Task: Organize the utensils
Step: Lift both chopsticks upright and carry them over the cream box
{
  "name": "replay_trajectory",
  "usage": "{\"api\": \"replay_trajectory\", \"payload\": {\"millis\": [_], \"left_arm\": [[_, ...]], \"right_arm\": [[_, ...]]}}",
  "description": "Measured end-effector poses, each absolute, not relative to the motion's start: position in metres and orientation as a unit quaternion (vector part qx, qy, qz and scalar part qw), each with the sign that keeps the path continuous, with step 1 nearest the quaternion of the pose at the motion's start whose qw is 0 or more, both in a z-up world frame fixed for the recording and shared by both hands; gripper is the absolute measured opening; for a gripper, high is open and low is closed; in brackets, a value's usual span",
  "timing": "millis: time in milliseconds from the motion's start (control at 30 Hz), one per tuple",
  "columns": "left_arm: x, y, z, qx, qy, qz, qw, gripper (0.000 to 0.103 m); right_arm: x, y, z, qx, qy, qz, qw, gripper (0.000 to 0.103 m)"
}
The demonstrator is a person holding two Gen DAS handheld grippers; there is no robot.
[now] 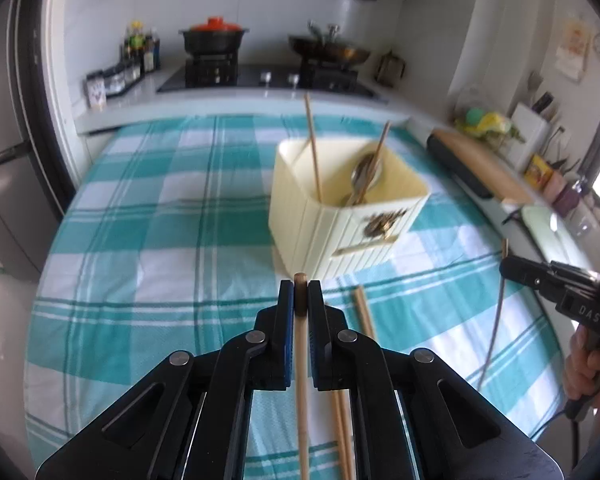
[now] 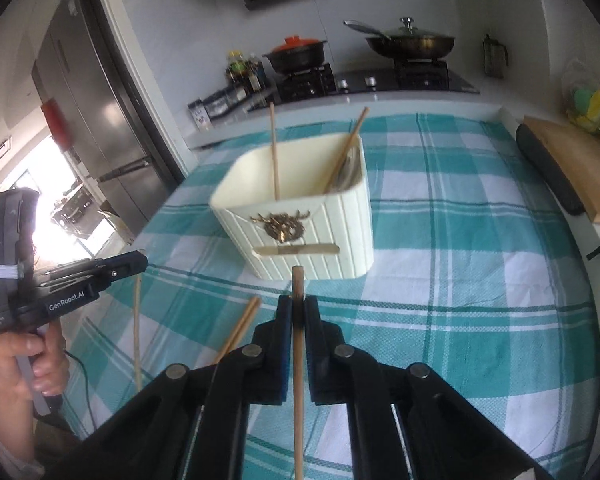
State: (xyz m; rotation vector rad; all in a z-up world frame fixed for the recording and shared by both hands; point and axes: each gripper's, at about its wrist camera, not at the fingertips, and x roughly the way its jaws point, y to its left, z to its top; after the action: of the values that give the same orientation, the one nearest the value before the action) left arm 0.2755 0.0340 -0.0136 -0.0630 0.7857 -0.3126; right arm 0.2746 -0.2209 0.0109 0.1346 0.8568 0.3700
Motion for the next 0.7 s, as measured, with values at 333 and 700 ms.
{"api": "replay_trajectory", "payload": {"millis": [333,700], "left_arm": [[0.232,0.046,0.026,-0.051,0.320,-0.171,0.931,0.005],[0.236,0.047,0.065,-0.079,0.275,-0.187,0.940,0.004]], "right_arm": [[0.208,-0.221,0.070,0.045,0.327,0.186,0.925,0.006],[0.207,-0.215,0.100,0.019,0.262,0.174,0.949,0.006]]}}
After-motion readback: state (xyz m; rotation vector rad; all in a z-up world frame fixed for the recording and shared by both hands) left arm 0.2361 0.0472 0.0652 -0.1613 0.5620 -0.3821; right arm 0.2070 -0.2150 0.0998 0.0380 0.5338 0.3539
